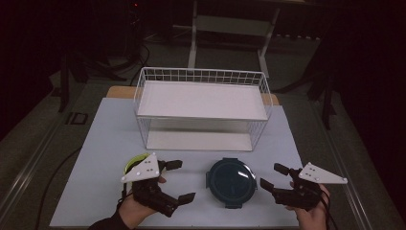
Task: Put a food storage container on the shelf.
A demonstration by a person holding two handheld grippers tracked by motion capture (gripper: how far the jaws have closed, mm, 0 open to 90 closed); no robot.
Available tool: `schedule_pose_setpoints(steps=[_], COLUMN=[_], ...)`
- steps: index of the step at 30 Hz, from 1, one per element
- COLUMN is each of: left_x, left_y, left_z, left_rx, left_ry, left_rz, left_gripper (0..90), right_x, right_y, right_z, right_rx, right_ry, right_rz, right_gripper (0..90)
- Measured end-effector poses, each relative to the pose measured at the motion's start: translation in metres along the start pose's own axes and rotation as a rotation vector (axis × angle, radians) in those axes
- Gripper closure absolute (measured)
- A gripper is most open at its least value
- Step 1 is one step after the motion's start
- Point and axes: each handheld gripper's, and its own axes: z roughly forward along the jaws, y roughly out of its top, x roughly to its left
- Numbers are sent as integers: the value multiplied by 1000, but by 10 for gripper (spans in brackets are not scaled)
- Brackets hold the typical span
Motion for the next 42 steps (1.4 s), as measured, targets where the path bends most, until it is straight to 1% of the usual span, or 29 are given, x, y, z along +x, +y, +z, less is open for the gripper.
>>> schedule_pose_setpoints(steps=[3, 4, 5, 6, 7, 8, 9, 10, 11, 12, 13, 14, 15, 16, 18, 19, 20, 21, 23, 25, 27, 30, 31, 34, 36, 37, 39, 41, 42], left_x=[7, 10, 12, 15, 15, 20, 23, 26, 28, 30, 30, 36, 38, 41, 47, 51, 53, 54, 57, 60, 63, 66, 66, 69, 70, 72, 75, 78, 79], left_y=[2, 2, 2, 1, 1, 0, -1, -3, -6, -8, -8, -14, -16, -19, -25, -28, -31, -33, -37, -40, -43, -46, -47, -50, -52, -53, -57, -60, -61], left_z=[14, 18, 23, 27, 27, 36, 40, 45, 49, 53, 53, 61, 64, 68, 73, 77, 80, 82, 86, 89, 90, 91, 92, 94, 96, 96, 97, 97, 97], left_rx=[36, 43, 52, 56, 56, 66, 69, 75, 82, 92, 92, 109, 118, 131, 140, 151, 147, 155, 171, 189, 200, 221, 228, 254, 272, 288, 290, 306, 309], left_ry=[-22, -23, -21, -35, -35, -29, -40, -34, -36, -40, -40, -35, -34, -28, -25, -24, -25, -19, -30, -15, -12, -12, -19, -10, 8, 15, 17, 23, 20], left_rz=[-38, -51, -70, -91, -91, -118, -138, -154, -163, -175, -175, -200, -215, -230, -275, -309, -326, -340, -374, -396, -439, -483, -496, -549, -589, -600, -656, -708, -720], left_gripper=[0, 0, 0, 0, 0, 0, 0, 0, 0, 0, 0, 0, 0, 0, 0, 6, 6, 19, 27, 33, 63, 100, 114, 139, 163, 172, 187, 235, 245], right_x=[-4, -5, -6, -7, -7, -9, -9, -10, -11, -13, -13, -15, -19, -21, -24, -25, -27, -28, -29, -32, -34, -38, -39, -43, -47, -49, -54, -57, -59], right_y=[-1, -1, -2, -3, -3, -4, -6, -7, -8, -9, -9, -10, -13, -14, -17, -18, -20, -21, -23, -24, -25, -26, -26, -29, -31, -32, -35, -37, -38], right_z=[3, 4, 6, 8, 8, 10, 15, 17, 19, 21, 21, 23, 26, 27, 30, 32, 34, 35, 37, 39, 40, 43, 44, 47, 49, 49, 50, 51, 51], right_rx=[24, 36, 48, 58, 58, 75, 86, 99, 103, 113, 113, 116, 124, 131, 139, 146, 155, 164, 178, 190, 207, 233, 242, 268, 284, 288, 300, 317, 324], right_ry=[22, 41, 47, 51, 51, 63, 46, 54, 38, 46, 46, 53, 60, 63, 76, 83, 83, 93, 91, 109, 118, 121, 118, 109, 110, 110, 120, 125, 125], right_rz=[33, 51, 70, 87, 87, 110, 117, 126, 135, 146, 146, 161, 190, 199, 224, 235, 248, 259, 280, 302, 329, 376, 389, 432, 468, 484, 519, 537, 547], right_gripper=[197, 197, 193, 170, 170, 131, 118, 105, 111, 125, 125, 130, 139, 149, 181, 191, 201, 208, 223, 261, 286, 316, 325, 352, 373, 386, 391, 396, 396])
